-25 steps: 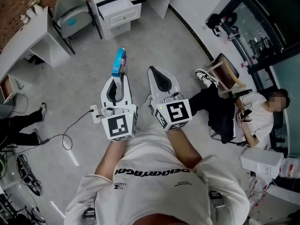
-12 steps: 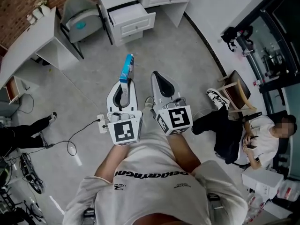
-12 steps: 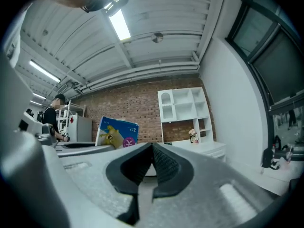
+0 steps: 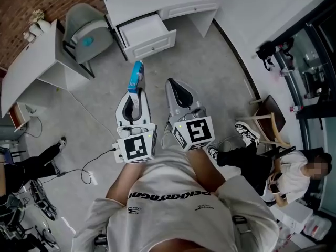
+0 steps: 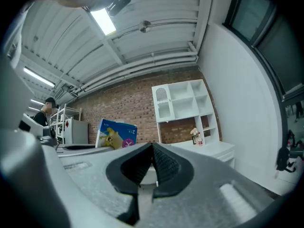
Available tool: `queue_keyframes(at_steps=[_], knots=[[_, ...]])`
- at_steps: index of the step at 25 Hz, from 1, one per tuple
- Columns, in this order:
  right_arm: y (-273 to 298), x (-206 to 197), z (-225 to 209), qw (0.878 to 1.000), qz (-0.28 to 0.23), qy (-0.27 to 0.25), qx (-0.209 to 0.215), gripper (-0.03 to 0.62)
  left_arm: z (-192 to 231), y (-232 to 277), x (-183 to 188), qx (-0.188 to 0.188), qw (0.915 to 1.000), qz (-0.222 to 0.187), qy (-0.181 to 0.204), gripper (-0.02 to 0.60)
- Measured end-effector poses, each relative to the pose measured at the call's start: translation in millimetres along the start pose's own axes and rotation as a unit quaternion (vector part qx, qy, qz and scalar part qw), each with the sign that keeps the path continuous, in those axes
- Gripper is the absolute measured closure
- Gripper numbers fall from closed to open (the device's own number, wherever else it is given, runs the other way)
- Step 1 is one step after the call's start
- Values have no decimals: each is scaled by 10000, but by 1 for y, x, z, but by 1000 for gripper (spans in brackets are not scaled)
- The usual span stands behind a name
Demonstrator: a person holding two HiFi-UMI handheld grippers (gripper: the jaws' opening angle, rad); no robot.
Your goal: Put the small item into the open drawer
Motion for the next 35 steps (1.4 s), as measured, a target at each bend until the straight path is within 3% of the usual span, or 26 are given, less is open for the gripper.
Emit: queue_keyframes(at_steps=[10,19,24,35], knots=[[65,-11,-74,9996,185,217,44,595,-16,97,-21,50,9995,294,46,509],[166,-30,-113,9991,351,236,-15,595,19,195,-47,-76,9988,472,-65,509],[247,-30,-140,9991,319,87,-247,597,53,273,-55,-311,9980,545,-18,509],[425,-36,-187,9916,407,236,-1209,597,140,464,-52,-1133,9908,692,-254,509]])
Point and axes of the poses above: the fingertips, and each gripper's own axes: y forward along the fingers, z to its left, x out of its top, the point moved 5 cm from there along -y, backward along the fingers, and after that the axes turned 12 degrees about x, right-handed, at the moved point
